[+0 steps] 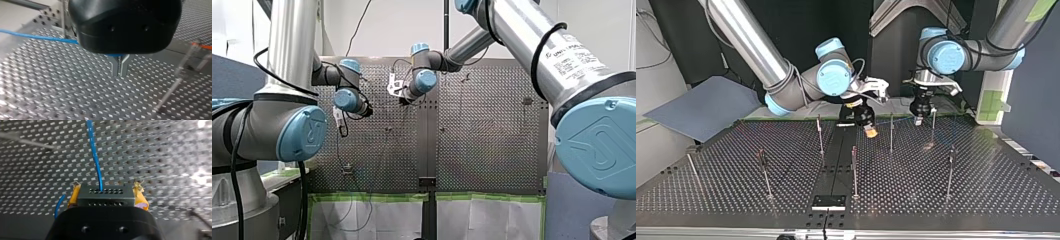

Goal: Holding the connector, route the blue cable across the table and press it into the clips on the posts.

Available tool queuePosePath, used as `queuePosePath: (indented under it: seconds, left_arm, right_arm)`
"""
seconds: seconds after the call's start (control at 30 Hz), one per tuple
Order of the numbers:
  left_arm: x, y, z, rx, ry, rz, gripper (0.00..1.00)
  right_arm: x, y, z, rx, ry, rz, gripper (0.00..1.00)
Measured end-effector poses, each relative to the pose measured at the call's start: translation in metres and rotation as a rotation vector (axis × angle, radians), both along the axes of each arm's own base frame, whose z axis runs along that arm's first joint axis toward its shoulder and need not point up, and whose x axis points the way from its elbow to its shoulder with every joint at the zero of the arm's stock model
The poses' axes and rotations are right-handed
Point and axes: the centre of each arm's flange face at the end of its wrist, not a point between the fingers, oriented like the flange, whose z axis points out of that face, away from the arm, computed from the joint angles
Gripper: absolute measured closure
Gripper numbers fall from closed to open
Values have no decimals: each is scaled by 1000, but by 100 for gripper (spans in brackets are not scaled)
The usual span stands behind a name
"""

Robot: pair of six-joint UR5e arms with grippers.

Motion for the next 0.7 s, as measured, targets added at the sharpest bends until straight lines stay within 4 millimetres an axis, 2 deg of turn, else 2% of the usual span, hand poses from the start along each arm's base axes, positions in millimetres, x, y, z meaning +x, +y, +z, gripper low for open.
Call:
queuePosePath:
  seconds: [0.07, 0.37, 0.7]
  left_arm:
    - [1, 0, -9, -3, 11, 0, 100]
    - [3, -3, -28, -9, 25, -7, 100]
    - [1, -7, -71, -4, 82, -14, 100]
  right_arm:
    - [-3, 2, -11, 12, 14, -2, 100]
    - [-19, 5, -48, 51, 60, -13, 100]
    - [-27, 6, -64, 71, 83, -20, 100]
